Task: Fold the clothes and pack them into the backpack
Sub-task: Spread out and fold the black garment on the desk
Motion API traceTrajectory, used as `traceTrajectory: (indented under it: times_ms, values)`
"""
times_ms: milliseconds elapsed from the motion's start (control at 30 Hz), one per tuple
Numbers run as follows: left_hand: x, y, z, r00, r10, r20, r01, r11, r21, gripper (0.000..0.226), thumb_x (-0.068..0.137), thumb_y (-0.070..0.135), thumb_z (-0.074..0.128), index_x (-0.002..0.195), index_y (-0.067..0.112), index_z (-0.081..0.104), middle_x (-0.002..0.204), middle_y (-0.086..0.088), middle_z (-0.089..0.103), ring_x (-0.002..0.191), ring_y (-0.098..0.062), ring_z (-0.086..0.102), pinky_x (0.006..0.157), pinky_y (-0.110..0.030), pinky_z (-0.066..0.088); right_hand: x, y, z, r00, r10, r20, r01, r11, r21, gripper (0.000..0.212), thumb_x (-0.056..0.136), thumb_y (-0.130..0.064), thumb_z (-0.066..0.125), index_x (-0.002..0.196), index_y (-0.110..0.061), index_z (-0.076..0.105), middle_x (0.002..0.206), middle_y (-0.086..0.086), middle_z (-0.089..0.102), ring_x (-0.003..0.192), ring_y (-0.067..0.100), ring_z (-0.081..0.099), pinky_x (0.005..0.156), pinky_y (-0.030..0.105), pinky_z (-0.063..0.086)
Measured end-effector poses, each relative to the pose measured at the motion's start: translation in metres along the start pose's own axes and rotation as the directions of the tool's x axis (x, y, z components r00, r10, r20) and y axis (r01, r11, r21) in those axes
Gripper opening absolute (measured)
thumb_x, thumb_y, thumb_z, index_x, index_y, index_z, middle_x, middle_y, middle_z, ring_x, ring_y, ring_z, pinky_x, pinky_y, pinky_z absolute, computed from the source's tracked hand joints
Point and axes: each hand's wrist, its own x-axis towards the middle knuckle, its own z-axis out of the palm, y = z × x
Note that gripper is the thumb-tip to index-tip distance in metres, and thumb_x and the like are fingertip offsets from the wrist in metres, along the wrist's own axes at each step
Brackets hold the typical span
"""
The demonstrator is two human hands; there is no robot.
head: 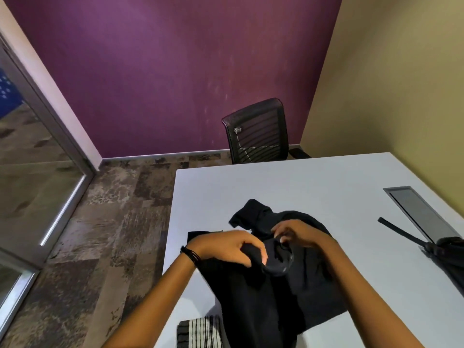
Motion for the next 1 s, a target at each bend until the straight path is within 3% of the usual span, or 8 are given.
traceTrajectory:
  times_ms: [133,200,333,467,600,733,900,1000]
  values:
    - [-0.013,-0.006,-0.032,0.955,-0.022,-0.296,0.005,0.998,-0.058,0.028,0.083,-0.003,0.061,0.096,0.021,0.070,0.109,0.002,0.069,0.106,-0.011,0.062,0.101,-0.025,0.045,-0.034,0.001,-0.033,0.912,-0.031,-0.410,0.136,0.964,0.230,0.017,0.086,0.000,0.063,0.098,-0.007,0.071,0.105,0.007,0.070,0.094,-0.005,0.063,0.084,0.008,0.047]
    - [-0.019,-0.007,-0.046,0.924,-0.033,-0.382,0.028,0.999,-0.017,0.030,0.084,-0.001,0.061,0.094,0.025,0.070,0.102,0.013,0.070,0.101,-0.006,0.063,0.098,-0.022,0.046,-0.048,0.001,-0.049,0.854,-0.036,-0.519,0.177,0.958,0.224,0.020,0.089,-0.006,0.059,0.102,-0.018,0.070,0.107,-0.001,0.069,0.097,-0.010,0.060,0.090,0.011,0.046]
    - [-0.027,-0.005,-0.065,0.857,-0.026,-0.515,0.061,0.997,0.052,0.030,0.085,0.008,0.066,0.100,0.035,0.065,0.097,0.017,0.068,0.091,0.004,0.062,0.084,-0.010,0.045,-0.069,-0.002,-0.077,0.756,0.024,-0.654,0.241,0.919,0.312,0.028,0.094,-0.004,0.050,0.117,-0.012,0.063,0.119,0.001,0.064,0.111,0.008,0.057,0.098,0.020,0.043]
    - [-0.023,0.001,-0.070,0.760,-0.088,-0.643,0.142,0.989,0.033,0.039,0.087,0.018,0.066,0.120,0.031,0.051,0.060,0.006,0.045,0.046,0.003,0.046,0.048,-0.007,0.036,-0.089,-0.018,-0.097,0.678,0.062,-0.733,0.315,0.876,0.366,0.020,0.096,-0.001,0.043,0.095,-0.012,0.060,0.091,0.001,0.061,0.082,-0.005,0.058,0.075,0.006,0.046]
    - [-0.011,-0.001,-0.073,0.737,-0.091,-0.670,0.181,0.981,0.067,0.019,0.088,0.025,0.064,0.105,0.019,0.064,0.080,0.009,0.063,0.069,0.001,0.057,0.067,-0.016,0.041,-0.100,-0.028,-0.111,0.611,0.045,-0.790,0.405,0.840,0.361,0.026,0.096,-0.001,0.039,0.086,-0.016,0.058,0.076,-0.008,0.055,0.069,-0.006,0.050,0.065,0.006,0.040]
    - [-0.001,-0.005,-0.073,0.655,-0.094,-0.750,0.216,0.974,0.066,0.022,0.092,0.033,0.057,0.110,0.022,0.066,0.101,0.008,0.066,0.092,-0.009,0.059,0.079,-0.027,0.044,-0.111,-0.035,-0.120,0.627,0.001,-0.779,0.433,0.831,0.349,0.018,0.097,-0.007,0.042,0.090,-0.004,0.058,0.077,0.001,0.055,0.070,-0.001,0.049,0.064,0.007,0.040]
    - [0.002,0.012,-0.086,0.510,0.025,-0.860,0.093,0.992,0.083,0.015,0.091,0.026,0.060,0.095,0.015,0.069,0.080,0.004,0.067,0.074,-0.003,0.056,0.066,-0.016,0.040,-0.129,-0.027,-0.141,0.750,-0.073,-0.658,0.372,0.868,0.328,0.006,0.089,-0.004,0.060,0.089,-0.008,0.056,0.072,-0.012,0.061,0.067,0.000,0.053,0.062,0.009,0.043]
    - [0.001,0.031,-0.102,0.481,0.085,-0.873,0.072,0.988,0.136,0.010,0.088,0.025,0.064,0.083,0.018,0.069,0.074,-0.002,0.067,0.069,-0.007,0.053,0.064,-0.024,0.039,-0.136,-0.012,-0.156,0.849,-0.066,-0.525,0.231,0.939,0.255,0.031,0.083,-0.003,0.067,0.110,-0.012,0.056,0.093,-0.006,0.067,0.081,0.000,0.061,0.070,0.014,0.049]
